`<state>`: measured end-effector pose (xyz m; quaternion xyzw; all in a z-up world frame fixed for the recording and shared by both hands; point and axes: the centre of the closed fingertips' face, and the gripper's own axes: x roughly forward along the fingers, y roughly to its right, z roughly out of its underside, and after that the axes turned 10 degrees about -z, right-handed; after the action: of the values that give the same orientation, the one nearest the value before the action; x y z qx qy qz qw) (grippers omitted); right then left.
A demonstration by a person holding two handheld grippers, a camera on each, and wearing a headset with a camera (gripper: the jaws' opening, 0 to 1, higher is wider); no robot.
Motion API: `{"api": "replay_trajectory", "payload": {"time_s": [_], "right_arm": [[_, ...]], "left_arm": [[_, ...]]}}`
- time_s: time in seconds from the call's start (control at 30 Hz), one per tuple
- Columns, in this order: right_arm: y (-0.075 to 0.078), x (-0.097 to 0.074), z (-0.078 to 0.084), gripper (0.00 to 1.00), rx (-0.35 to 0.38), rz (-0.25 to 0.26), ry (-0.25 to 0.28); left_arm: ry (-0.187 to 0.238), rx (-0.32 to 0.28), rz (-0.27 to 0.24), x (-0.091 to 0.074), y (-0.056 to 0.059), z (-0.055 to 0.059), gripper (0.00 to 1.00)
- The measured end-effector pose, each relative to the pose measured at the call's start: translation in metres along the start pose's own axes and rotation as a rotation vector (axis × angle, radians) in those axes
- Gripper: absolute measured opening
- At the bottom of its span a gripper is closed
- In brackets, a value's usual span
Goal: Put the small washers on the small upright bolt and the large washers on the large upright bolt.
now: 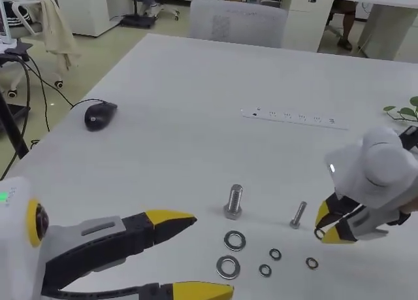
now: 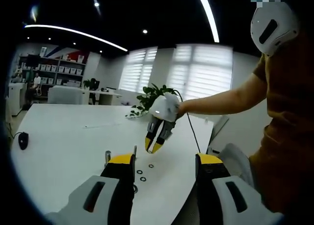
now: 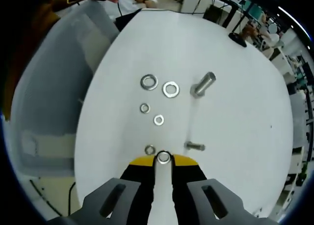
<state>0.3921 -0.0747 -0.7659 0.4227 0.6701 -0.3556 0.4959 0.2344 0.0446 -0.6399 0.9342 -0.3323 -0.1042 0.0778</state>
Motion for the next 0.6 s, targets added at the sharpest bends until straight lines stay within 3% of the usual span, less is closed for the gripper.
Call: {"api": "replay_trajectory", "payload": {"time_s": [0.17,0.23,0.6], "right_arm": [[0.013,-0.009,0.0,0.12,0.014,0.022,0.005],[0.027,-0.009,0.003,0.12,0.013,0.034,-0.006],[0.04,-0.016,-0.011,0.12,-0.005,0.042,-0.014]], "left_arm": [[-0.003,0.0,0.001,0.0,0.0,0.001,0.48],[-0.011,0.003,-0.001,0.0,0.0,0.002,0.48],[-0.011,0.001,-0.008,-0.002,-0.003,0.001,0.47]]}}
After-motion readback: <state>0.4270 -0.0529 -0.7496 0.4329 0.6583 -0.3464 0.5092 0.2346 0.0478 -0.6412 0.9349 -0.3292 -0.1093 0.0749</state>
